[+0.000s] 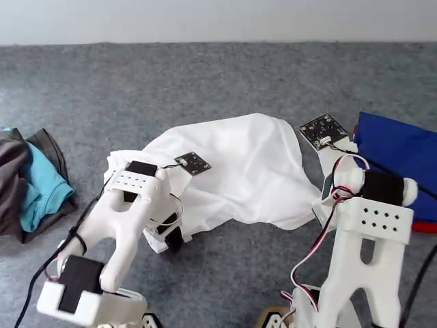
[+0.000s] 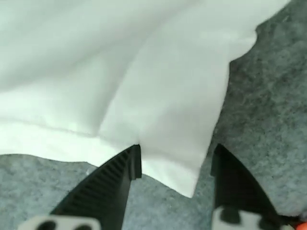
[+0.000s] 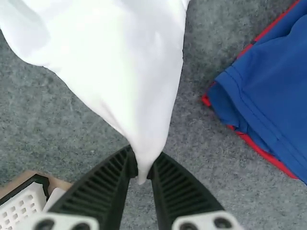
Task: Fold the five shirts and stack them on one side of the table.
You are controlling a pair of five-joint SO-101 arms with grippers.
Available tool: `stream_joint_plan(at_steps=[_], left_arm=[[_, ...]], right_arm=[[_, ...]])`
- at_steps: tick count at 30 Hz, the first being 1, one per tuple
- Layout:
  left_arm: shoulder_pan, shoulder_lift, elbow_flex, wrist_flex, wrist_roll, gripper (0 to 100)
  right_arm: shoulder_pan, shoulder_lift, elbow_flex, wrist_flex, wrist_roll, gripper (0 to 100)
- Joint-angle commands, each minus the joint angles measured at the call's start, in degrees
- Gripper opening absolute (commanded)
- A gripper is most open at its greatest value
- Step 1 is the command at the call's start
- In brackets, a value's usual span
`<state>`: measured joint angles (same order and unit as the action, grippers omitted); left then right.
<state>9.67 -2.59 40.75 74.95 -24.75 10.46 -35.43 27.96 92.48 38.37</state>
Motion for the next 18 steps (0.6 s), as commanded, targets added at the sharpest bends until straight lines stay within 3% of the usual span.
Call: stream_joint_plan(at_steps=[1,8,12,18], left_arm=[[-0.4,3.8,-0.6,-1.7,0.4,23],[-0.3,10.5,-5.8,0.6,0.5,16],[0.3,10.6,-6.9,1.5,0.5,6],[-0.4,6.0,-13.8,14.0,0.5,1]], right_arm=[[-0.3,-1.1,-0.3,-0.1,-0.6,1.0],[-0.3,-1.3,-0.3,-0.1,-0.6,1.0],[-0.2,-1.6,-0.6,0.0,-0.6,1.0],[-0.3,-1.8,-6.7,3.1,-0.6,1.0]])
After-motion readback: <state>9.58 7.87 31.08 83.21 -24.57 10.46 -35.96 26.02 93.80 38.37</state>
